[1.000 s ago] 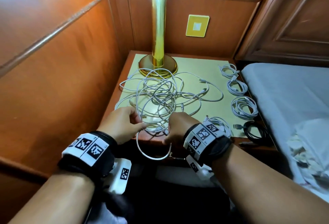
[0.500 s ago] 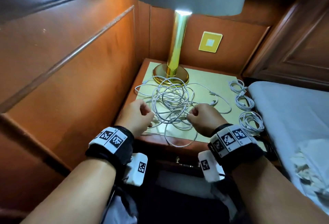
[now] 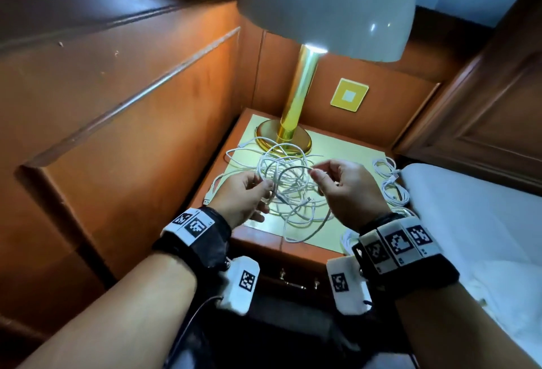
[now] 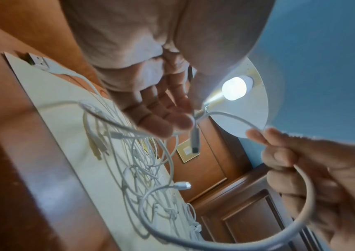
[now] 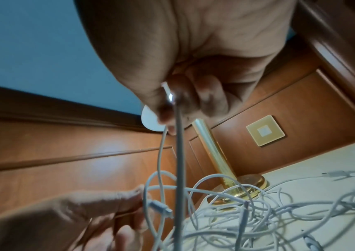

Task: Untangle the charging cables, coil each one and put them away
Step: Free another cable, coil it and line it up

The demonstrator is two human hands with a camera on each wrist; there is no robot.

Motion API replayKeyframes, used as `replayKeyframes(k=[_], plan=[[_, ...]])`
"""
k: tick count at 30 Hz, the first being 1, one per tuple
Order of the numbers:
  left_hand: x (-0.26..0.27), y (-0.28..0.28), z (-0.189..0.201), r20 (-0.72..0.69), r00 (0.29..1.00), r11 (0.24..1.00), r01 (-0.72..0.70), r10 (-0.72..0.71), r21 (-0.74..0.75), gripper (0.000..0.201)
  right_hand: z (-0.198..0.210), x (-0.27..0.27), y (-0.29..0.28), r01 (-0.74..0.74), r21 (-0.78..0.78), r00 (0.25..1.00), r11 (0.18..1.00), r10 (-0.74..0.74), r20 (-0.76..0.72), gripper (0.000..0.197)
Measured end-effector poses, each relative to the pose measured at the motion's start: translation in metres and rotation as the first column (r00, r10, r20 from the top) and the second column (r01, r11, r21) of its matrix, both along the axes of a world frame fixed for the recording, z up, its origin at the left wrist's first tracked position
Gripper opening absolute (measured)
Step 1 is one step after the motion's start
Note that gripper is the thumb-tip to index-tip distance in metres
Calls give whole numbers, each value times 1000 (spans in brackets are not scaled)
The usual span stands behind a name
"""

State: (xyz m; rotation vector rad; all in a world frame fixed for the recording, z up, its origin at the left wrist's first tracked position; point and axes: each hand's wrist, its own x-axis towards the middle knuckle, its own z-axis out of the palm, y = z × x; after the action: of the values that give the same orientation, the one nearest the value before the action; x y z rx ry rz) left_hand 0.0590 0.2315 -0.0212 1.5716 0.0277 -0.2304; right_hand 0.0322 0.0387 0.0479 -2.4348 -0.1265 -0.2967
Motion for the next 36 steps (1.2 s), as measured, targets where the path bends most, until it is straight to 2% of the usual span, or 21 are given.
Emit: replayKeyframes(k=[3,5,11,13,14,15,17,18,19,21,23,24,26,28,29,30,31,33,34,36], plan=[[4,-1,8,-72,980,974,-193,185,-116,25,-5,5,-19,162,170,977,972,-182,112,12],[8,0,9,-97,958,950,-280,268,-136,26,-8,9,-27,222,280,950,934,-271,152,16],[8,-5,9,-146,928,921,-362,342,-145,17,0,11,-33,122,449,945,885,-242,222,14],[5,-5,10,-100,917,915,-394,386,-89,24,4,8,-30,93,512,955,854,-222,197,14],[4,-5,8,-11,910,910,-414,414,4,28,5,7,-28,83,534,961,841,-209,180,13],[3,-5,7,150,892,883,-447,427,141,31,4,7,-28,76,546,968,835,-194,162,13],[-3,-4,7,509,802,797,-513,311,321,34,3,7,-28,51,554,980,831,-147,131,11],[-5,-6,7,611,765,790,-497,202,360,35,3,7,-27,33,566,986,824,-120,117,11],[-8,-8,9,648,757,809,-436,91,395,34,4,7,-26,15,589,990,808,-94,104,12],[-12,-12,10,615,779,830,-260,-122,494,26,5,8,-22,-7,658,995,753,-60,80,13],[-11,-13,5,522,814,784,-141,-256,604,14,6,9,-19,6,736,995,677,-79,64,13],[-9,-12,1,472,839,767,-107,-272,633,8,7,10,-20,26,772,993,635,-108,56,13],[-6,-9,-4,422,870,756,-94,-254,648,8,9,12,-24,73,834,986,547,-165,22,14],[-3,-7,-6,455,858,758,-128,-238,640,6,11,13,-29,97,876,986,473,-163,-22,13],[-2,-7,-5,483,844,761,-149,-235,632,3,11,13,-30,103,881,989,463,-142,-41,15],[-2,-7,-4,517,823,763,-173,-234,622,1,10,13,-30,105,864,992,492,-115,-56,19],[-2,-7,-4,550,802,766,-198,-232,611,2,8,13,-30,103,812,994,574,-85,-66,23],[-2,-7,-3,601,764,777,-225,-234,588,3,-2,12,-27,66,591,997,804,-23,-79,29],[-2,-6,-4,623,744,784,-227,-243,577,3,-7,12,-25,39,469,996,882,4,-90,29],[-1,-7,-7,646,712,794,-210,-275,570,7,-15,11,-19,1,350,991,937,45,-125,32]])
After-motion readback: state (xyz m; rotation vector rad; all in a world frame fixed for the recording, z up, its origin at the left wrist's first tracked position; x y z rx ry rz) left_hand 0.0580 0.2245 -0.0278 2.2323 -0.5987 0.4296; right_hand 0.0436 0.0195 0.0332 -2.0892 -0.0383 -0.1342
